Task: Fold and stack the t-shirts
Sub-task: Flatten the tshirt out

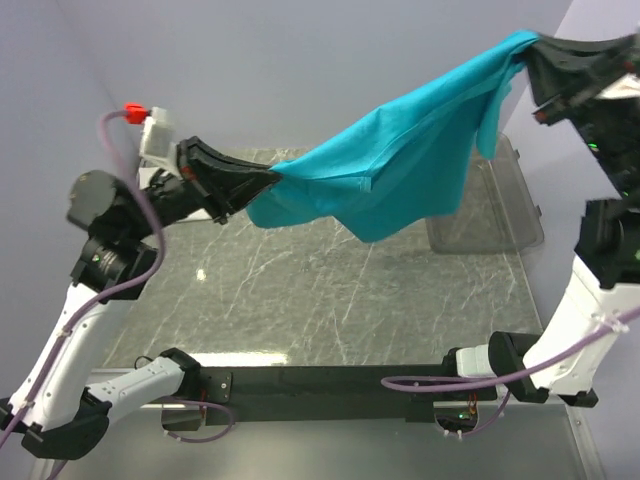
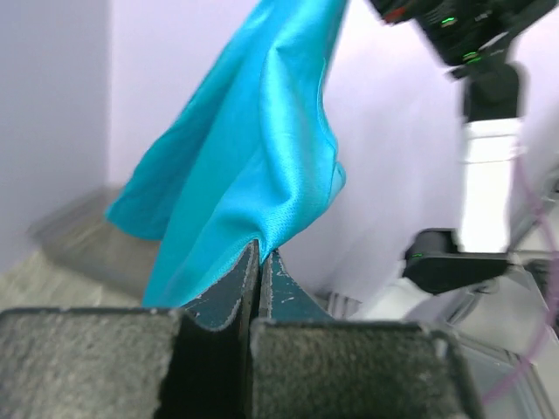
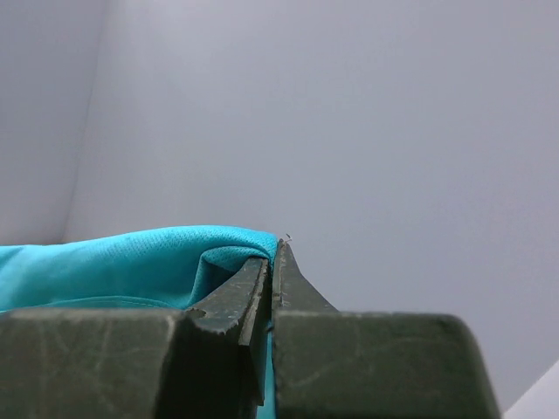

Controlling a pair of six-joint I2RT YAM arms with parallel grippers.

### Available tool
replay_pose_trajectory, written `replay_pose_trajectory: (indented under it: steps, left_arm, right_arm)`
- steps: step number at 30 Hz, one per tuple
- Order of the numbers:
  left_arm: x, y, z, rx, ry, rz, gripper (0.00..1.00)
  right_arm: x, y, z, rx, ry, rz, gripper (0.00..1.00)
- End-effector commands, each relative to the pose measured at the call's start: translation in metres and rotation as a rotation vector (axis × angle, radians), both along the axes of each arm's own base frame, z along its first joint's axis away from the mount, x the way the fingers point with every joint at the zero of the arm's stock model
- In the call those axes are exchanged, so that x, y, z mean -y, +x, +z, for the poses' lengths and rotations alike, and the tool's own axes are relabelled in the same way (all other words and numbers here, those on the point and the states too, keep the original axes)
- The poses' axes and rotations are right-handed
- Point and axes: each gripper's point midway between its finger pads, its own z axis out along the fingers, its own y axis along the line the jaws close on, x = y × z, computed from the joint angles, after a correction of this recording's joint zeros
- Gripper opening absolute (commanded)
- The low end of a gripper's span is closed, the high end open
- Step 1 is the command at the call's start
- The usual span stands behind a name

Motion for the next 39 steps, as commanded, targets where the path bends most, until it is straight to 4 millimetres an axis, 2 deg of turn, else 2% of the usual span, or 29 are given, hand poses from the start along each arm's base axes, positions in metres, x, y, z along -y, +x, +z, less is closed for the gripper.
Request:
replay_pose_trajectory:
  steps: [1, 3, 6, 7, 8, 9, 10, 11, 12, 13, 15, 16, 18, 19, 20, 21, 22, 24, 25, 27, 28, 30, 31, 33, 34, 35, 37, 38, 39]
  left_arm:
    - [-0.009, -0.056, 0.044, 0.135, -0.066, -0.161, 0.01]
    - [-0.02, -0.066, 0.052, 0.143, -0.097, -0.13, 0.01]
    - [-0.03, -0.054, 0.035, 0.059, -0.092, -0.014, 0.01]
    - [-0.027, -0.039, 0.011, -0.021, -0.064, 0.02, 0.01]
    - [-0.029, -0.03, 0.0, -0.068, -0.066, 0.056, 0.01]
    - [-0.035, -0.023, -0.009, -0.111, -0.087, 0.113, 0.01]
    - [-0.032, -0.006, -0.04, -0.216, -0.077, 0.146, 0.01]
    - [-0.034, 0.002, -0.058, -0.286, -0.079, 0.184, 0.01]
    - [-0.038, 0.003, -0.069, -0.362, -0.118, 0.204, 0.01]
    - [-0.044, 0.025, -0.111, -0.48, -0.125, 0.306, 0.01]
    - [-0.059, 0.029, -0.15, -0.67, -0.206, 0.393, 0.01]
    - [-0.071, 0.045, -0.2, -0.789, -0.214, 0.517, 0.01]
    - [-0.094, 0.038, -0.253, -0.946, -0.237, 0.646, 0.01]
    - [-0.103, 0.039, -0.288, -1.06, -0.273, 0.713, 0.01]
    - [-0.122, 0.038, -0.302, -1.081, -0.323, 0.813, 0.01]
    - [-0.133, 0.032, -0.325, -1.167, -0.344, 0.878, 0.01]
    - [-0.141, 0.031, -0.342, -1.196, -0.347, 0.935, 0.01]
    - [-0.156, 0.029, -0.355, -1.231, -0.391, 1.022, 0.01]
    - [-0.162, 0.023, -0.368, -1.269, -0.359, 1.075, 0.01]
    - [-0.171, 0.021, -0.38, -1.312, -0.354, 1.153, 0.01]
    - [-0.177, 0.014, -0.386, -1.343, -0.324, 1.201, 0.01]
    - [-0.187, 0.01, -0.397, -1.403, -0.316, 1.298, 0.01]
    - [-0.189, 0.009, -0.394, -1.415, -0.319, 1.324, 0.01]
    - [-0.198, -0.001, -0.408, -1.481, -0.267, 1.426, 0.01]
    - [-0.199, -0.002, -0.403, -1.488, -0.267, 1.442, 0.01]
    - [-0.201, -0.005, -0.407, -1.506, -0.229, 1.478, 0.02]
    - [-0.202, 0.002, -0.393, -1.472, -0.228, 1.48, 0.16]
    - [-0.202, 0.006, -0.388, -1.445, -0.212, 1.475, 0.33]
    - [-0.197, 0.017, -0.376, -1.38, -0.182, 1.431, 0.44]
  right_arm:
    - [-0.002, -0.042, 0.049, 0.182, 0.052, 0.025, 0.0]
    - [-0.008, -0.045, 0.053, 0.192, 0.054, 0.073, 0.0]
    - [-0.017, -0.01, 0.029, 0.065, 0.092, 0.158, 0.0]
    - [-0.017, 0.02, 0.007, -0.001, 0.079, 0.131, 0.0]
    - [-0.039, 0.028, -0.006, -0.035, 0.063, 0.186, 0.0]
    - [-0.047, 0.046, -0.028, -0.109, 0.053, 0.166, 0.0]
    - [-0.064, 0.073, -0.06, -0.172, -0.006, 0.169, 0.0]
    - [-0.091, 0.079, -0.082, -0.233, -0.029, 0.233, 0.0]
    - [-0.109, 0.096, -0.118, -0.329, -0.054, 0.262, 0.0]
    - [-0.125, 0.12, -0.149, -0.407, -0.078, 0.269, 0.0]
    - [-0.163, 0.137, -0.203, -0.542, -0.135, 0.322, 0.0]
    - [-0.181, 0.165, -0.248, -0.617, -0.196, 0.308, 0.0]
    - [-0.219, 0.176, -0.299, -0.716, -0.259, 0.346, 0.0]
    - [-0.24, 0.197, -0.339, -0.767, -0.317, 0.344, 0.0]
    - [-0.25, 0.208, -0.36, -0.793, -0.341, 0.318, 0.0]
    - [-0.272, 0.208, -0.364, -0.779, -0.355, 0.334, 0.0]
    - [-0.288, 0.223, -0.403, -0.823, -0.391, 0.321, 0.0]
    - [-0.308, 0.233, -0.418, -0.804, -0.412, 0.291, 0.0]
    - [-0.325, 0.231, -0.446, -0.828, -0.449, 0.305, 0.0]
    - [-0.34, 0.235, -0.473, -0.845, -0.464, 0.289, 0.0]
    - [-0.351, 0.229, -0.482, -0.85, -0.477, 0.294, 0.0]
    - [-0.359, 0.237, -0.496, -0.862, -0.455, 0.245, 0.05]
    - [-0.362, 0.239, -0.498, -0.864, -0.443, 0.223, 0.17]
    - [-0.367, 0.246, -0.486, -0.838, -0.387, 0.18, 0.42]
    - [-0.363, 0.253, -0.48, -0.822, -0.363, 0.126, 0.6]
    - [-0.359, 0.259, -0.471, -0.802, -0.338, 0.097, 0.67]
    - [-0.346, 0.276, -0.441, -0.731, -0.276, 0.006, 0.78]
    - [-0.341, 0.28, -0.43, -0.709, -0.264, -0.007, 0.8]
    - [-0.33, 0.285, -0.421, -0.7, -0.256, -0.024, 0.81]
